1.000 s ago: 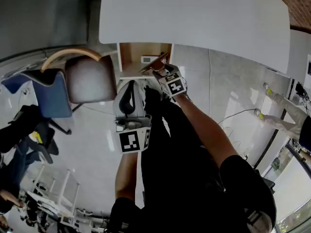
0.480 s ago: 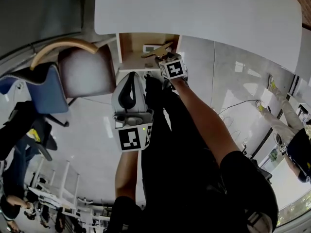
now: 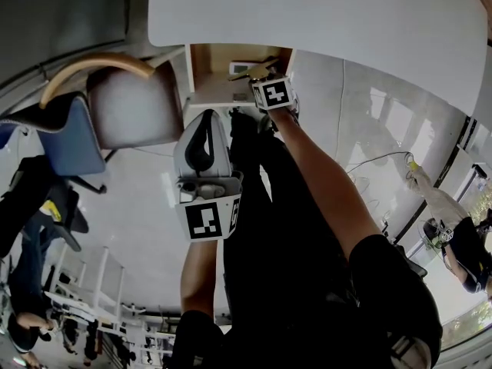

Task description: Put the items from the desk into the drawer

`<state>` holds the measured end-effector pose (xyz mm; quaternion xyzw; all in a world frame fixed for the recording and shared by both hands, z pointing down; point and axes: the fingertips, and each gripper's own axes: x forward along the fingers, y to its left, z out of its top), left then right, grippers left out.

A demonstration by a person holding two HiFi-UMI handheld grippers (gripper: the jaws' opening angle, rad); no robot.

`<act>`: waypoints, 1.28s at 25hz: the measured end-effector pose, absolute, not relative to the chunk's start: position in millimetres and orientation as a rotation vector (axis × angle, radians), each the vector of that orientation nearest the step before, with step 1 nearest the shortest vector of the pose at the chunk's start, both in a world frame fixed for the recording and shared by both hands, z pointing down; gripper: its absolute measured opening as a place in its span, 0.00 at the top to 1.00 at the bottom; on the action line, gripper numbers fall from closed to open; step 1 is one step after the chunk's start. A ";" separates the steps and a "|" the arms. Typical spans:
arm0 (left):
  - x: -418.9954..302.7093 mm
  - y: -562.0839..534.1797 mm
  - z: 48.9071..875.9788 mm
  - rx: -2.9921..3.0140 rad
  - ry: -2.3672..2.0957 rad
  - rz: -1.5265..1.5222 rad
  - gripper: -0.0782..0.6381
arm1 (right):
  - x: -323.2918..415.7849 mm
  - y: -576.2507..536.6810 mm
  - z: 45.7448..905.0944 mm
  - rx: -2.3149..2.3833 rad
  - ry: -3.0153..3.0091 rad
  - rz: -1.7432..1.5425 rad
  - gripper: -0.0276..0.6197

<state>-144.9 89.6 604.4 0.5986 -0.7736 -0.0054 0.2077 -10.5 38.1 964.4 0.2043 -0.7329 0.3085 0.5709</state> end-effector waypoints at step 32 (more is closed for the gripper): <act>-131.3 102.4 514.6 1.685 -2.211 -0.090 0.86 | 2.3 39.7 853.8 0.512 -1.842 0.689 0.83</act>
